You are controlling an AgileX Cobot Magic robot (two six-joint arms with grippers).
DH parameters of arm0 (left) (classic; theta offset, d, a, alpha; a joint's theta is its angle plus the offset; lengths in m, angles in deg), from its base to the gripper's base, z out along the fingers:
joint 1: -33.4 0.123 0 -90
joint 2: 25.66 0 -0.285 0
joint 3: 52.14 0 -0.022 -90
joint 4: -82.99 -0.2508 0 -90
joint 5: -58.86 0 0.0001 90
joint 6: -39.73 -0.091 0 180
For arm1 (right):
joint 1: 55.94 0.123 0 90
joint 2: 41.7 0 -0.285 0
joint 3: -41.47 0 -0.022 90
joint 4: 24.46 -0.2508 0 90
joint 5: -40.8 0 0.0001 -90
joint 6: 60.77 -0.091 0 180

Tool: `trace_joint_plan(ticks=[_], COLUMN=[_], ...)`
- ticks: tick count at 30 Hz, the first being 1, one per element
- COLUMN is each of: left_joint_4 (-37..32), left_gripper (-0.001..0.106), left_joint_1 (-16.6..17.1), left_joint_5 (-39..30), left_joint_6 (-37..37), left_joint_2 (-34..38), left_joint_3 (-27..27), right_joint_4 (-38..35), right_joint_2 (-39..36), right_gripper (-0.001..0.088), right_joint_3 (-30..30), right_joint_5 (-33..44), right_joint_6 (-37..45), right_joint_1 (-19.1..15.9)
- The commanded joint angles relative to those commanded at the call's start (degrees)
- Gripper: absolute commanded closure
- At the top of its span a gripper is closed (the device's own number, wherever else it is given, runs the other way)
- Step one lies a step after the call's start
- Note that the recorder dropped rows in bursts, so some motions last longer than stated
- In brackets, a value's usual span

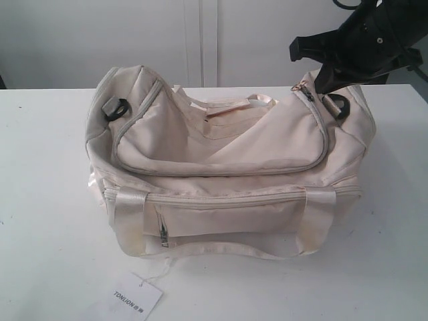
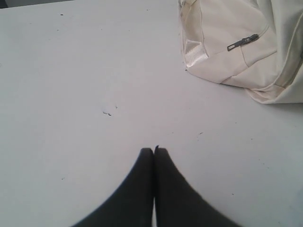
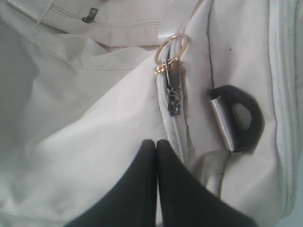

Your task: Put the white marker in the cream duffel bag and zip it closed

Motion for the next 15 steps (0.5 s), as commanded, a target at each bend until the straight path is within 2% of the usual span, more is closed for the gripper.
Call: trace_joint_plan(ticks=[15], left_joint_4=[0.0], left_gripper=[0.105], left_joint_1=[0.0], left_joint_5=[0.0], left_joint_6=[1.8], left_joint_2=[0.0], left_joint_3=[0.0], right_joint_4=[0.0], right_joint_2=[0.0], right_gripper=[0.0868], right_joint_3=[0.0], right_joint_5=[0.0], right_joint_6=[0.0], right_joint_1=[0.0])
